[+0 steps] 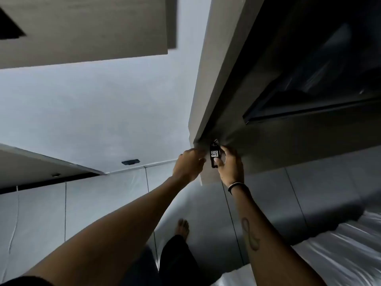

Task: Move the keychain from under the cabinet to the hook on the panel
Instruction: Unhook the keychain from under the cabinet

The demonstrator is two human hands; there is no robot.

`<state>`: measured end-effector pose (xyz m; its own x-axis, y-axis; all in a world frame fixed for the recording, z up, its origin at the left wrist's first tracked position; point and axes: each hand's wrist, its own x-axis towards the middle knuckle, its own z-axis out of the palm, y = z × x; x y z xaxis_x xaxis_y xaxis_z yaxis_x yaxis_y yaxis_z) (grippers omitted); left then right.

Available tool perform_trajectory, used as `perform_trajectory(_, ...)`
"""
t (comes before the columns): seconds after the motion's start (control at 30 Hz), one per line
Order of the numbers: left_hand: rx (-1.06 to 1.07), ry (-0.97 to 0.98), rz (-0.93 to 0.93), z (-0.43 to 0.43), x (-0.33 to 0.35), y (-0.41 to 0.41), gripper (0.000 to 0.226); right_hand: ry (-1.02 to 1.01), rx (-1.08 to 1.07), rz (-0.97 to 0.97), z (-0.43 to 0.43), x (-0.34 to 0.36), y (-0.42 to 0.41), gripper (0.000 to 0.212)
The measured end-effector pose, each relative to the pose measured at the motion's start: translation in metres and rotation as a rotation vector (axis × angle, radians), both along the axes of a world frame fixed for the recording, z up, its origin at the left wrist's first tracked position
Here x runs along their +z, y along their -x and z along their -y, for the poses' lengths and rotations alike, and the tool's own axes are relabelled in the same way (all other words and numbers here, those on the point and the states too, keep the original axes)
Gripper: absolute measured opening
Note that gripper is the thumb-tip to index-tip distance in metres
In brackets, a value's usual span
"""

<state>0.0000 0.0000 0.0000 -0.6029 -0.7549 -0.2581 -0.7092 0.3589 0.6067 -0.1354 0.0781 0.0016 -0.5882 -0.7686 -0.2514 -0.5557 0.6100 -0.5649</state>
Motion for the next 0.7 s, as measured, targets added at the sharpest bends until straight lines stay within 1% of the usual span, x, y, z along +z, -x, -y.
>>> perform_trajectory(0.13,0.018,-0.009,0.024,0.001,-0.006,0.02,0.021,-0.056,-0.06,0.048,0.02,-0.008,0.016,0.047)
perform_trajectory(0.23,0.102,-0.045,0.001,0.006,-0.014,0.032,0.028,-0.08,-0.071,0.104,0.031,-0.014,0.022,0.046)
perform_trajectory(0.4,0.263,-0.093,0.028,0.005,-0.022,0.042,0.027,-0.086,-0.103,0.159,0.045,-0.024,0.025,0.028)
perform_trajectory(0.57,0.456,-0.314,-0.126,0.009,-0.026,0.033,0.016,-0.055,-0.196,0.479,0.046,-0.026,0.027,0.024)
perform_trajectory(0.67,0.505,-0.423,-0.238,0.007,-0.026,0.014,0.012,-0.015,-0.257,0.636,0.038,-0.015,0.017,0.014)
perform_trajectory(0.7,0.518,-0.449,-0.278,0.006,-0.026,0.005,0.01,-0.01,-0.273,0.674,0.035,-0.011,0.011,0.017)
